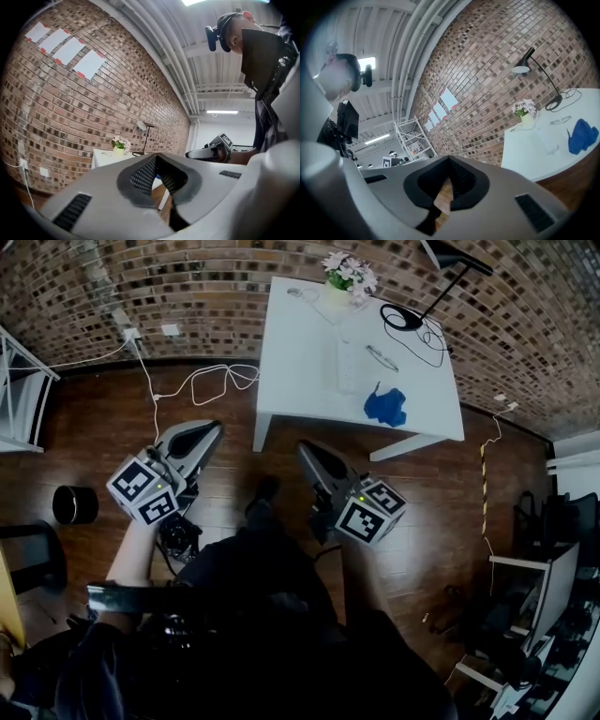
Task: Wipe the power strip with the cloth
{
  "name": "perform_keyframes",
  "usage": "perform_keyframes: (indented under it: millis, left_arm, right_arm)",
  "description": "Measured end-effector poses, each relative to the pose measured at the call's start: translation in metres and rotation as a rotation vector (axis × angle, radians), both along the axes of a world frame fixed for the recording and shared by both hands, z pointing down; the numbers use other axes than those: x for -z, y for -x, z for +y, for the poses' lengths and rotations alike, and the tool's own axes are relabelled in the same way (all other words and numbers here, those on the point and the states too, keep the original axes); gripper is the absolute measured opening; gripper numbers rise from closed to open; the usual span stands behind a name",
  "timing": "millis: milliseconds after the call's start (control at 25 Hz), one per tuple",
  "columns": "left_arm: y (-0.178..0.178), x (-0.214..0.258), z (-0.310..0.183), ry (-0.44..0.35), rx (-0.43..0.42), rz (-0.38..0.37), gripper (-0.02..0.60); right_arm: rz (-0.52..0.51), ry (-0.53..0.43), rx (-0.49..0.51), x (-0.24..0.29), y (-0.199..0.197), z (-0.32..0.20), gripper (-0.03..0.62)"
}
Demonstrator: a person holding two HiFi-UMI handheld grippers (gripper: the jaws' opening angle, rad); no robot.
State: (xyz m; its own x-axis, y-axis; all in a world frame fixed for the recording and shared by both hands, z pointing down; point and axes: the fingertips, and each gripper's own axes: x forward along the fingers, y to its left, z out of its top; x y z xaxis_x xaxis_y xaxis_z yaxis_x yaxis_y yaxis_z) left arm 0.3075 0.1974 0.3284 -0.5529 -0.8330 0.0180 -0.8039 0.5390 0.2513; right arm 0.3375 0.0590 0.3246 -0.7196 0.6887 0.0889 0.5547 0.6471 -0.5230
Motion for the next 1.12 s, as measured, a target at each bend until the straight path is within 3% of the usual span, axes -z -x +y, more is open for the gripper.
perform_keyframes:
  millis: [320,640,680,760,1120]
  left_arm:
    - [0.071,-0.021,-0.060,0.090,-0.096,0.034,0.002]
    - [0.156,-0.033,-0.118,0.200,-0.166,0.058,0.002]
    - [0.165,-0.034,-0.125,0.216,-0.177,0.057,0.002]
    - [0.182,-0.033,-0.137,0.238,-0.196,0.055,0.002]
    - [0.225,-0.040,-0.177,0.263,-0.336,0.038,0.002]
  right_arm:
    - [0.032,-0.084,-0.072,-0.037,0.068,-0.063,-0.005]
    - [0.134,-0.348,-0.387,-0.104,0.149,-0.222,0.022]
    - [0.150,-0.370,-0.432,-0.112,0.156,-0.243,0.043]
    - [0.197,-0.404,-0.496,-0.128,0.169,-0.277,0.242]
    - [0.371,-0.571,-0.628,-0.186,0.172,-0.326,0.273]
